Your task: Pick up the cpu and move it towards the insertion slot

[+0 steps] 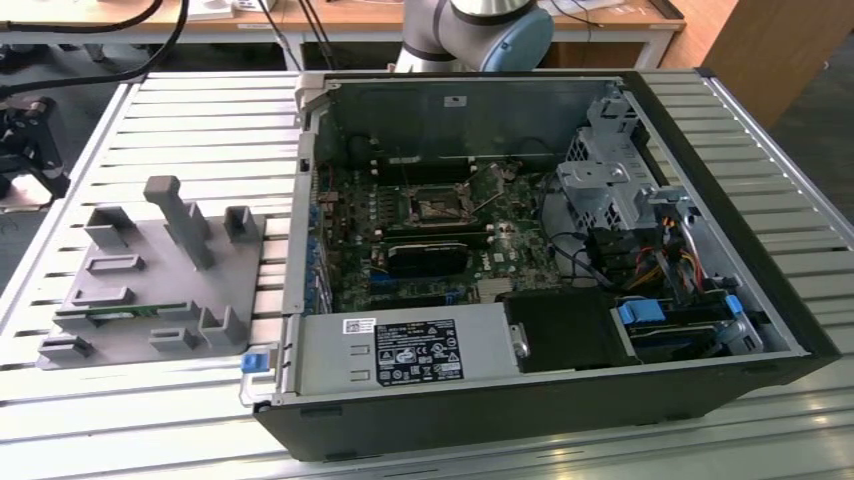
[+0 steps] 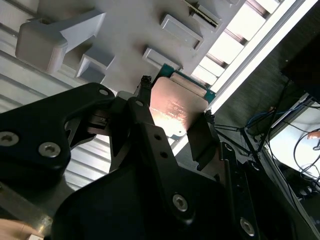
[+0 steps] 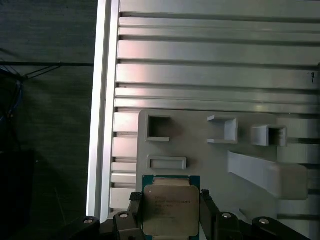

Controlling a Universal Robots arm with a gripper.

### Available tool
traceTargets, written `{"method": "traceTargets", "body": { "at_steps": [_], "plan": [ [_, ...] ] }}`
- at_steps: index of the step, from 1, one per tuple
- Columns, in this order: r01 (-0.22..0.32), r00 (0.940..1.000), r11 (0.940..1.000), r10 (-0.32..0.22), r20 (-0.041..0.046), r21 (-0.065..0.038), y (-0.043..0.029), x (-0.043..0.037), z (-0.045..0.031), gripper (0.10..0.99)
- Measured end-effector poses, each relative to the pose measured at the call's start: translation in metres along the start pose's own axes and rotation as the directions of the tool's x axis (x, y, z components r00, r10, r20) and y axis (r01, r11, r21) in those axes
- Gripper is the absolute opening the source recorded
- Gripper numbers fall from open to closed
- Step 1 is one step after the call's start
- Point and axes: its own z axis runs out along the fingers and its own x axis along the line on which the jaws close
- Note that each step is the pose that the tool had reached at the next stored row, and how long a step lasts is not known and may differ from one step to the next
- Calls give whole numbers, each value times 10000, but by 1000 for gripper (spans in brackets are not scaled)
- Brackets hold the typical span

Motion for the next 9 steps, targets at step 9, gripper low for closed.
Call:
{"method": "traceTargets", "body": {
  "at_steps": [9],
  "plan": [
    [-1,10000,10000,1,-1,3,16,1,-127,541]
  ]
}}
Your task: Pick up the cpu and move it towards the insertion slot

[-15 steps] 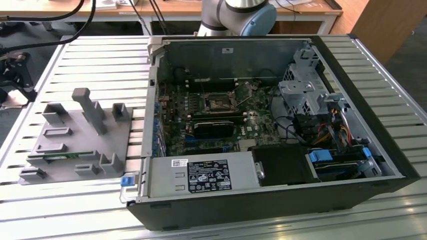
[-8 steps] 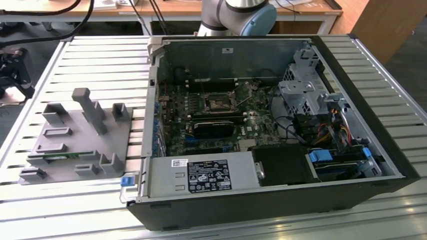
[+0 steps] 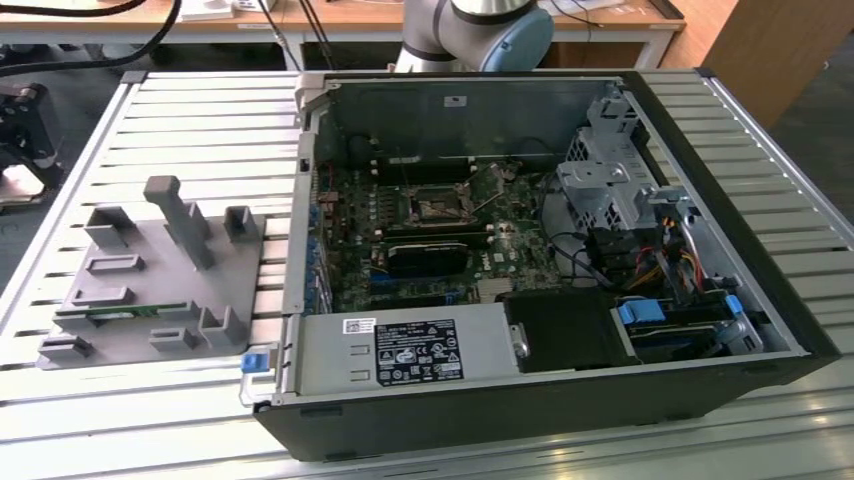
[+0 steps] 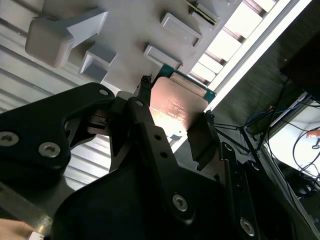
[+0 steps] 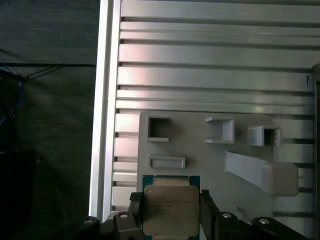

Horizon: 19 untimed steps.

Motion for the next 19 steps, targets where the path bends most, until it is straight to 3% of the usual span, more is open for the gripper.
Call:
{"method": "traceTargets", "body": {
  "at_steps": [19],
  "plan": [
    [0,10000,10000,0,0,0,35,2,-339,541]
  ]
}}
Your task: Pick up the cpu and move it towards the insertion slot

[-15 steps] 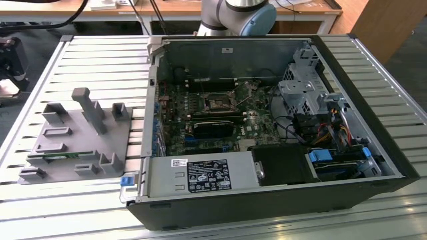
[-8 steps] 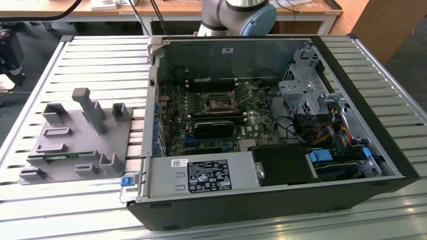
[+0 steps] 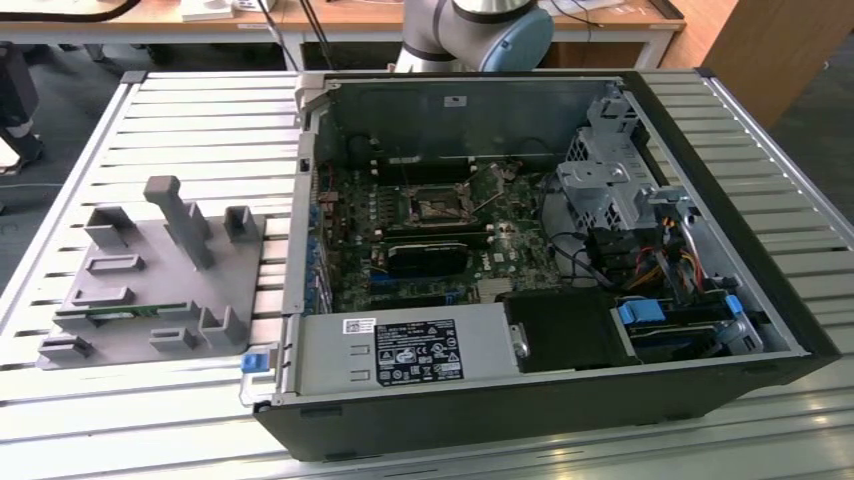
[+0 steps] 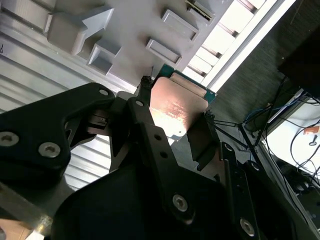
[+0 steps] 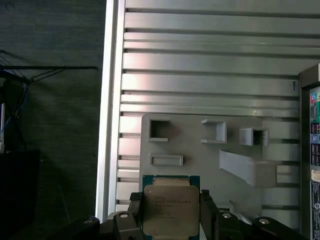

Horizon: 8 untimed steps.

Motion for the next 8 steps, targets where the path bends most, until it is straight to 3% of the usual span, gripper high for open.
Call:
{"method": "traceTargets", "body": {
  "at_steps": [8],
  "plan": [
    [0,10000,10000,0,1,-1,13,-4,-107,541]
  ]
}}
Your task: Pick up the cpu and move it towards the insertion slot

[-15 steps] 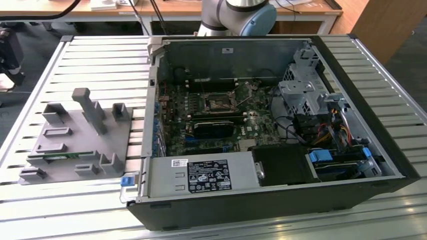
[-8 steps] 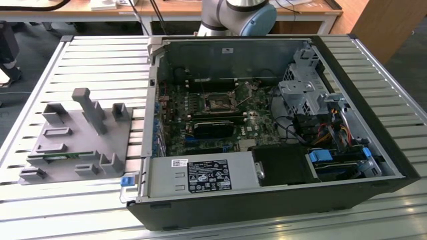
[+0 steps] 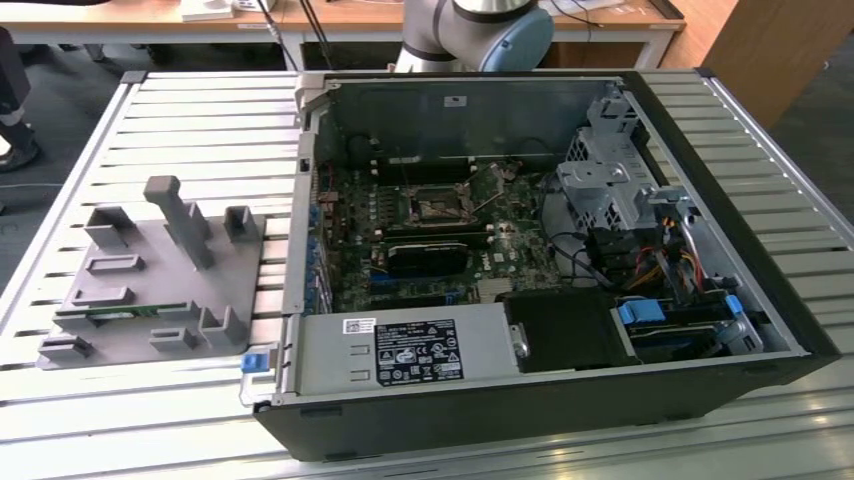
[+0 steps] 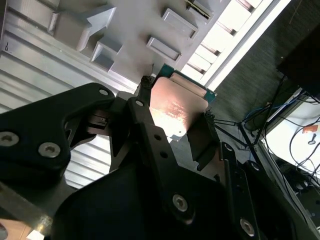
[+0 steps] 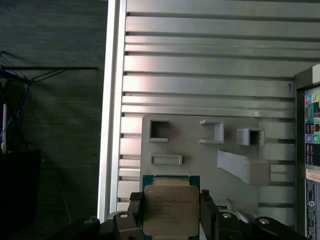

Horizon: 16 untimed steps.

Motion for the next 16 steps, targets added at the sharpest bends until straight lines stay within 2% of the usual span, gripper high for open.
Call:
{"method": "traceTargets", "body": {
  "at_steps": [12,16],
  "plan": [
    [-2,10000,10000,2,0,0,-4,-237,-3,541],
    [-3,10000,10000,3,-4,2,-4,-261,-10,541]
  ]
}}
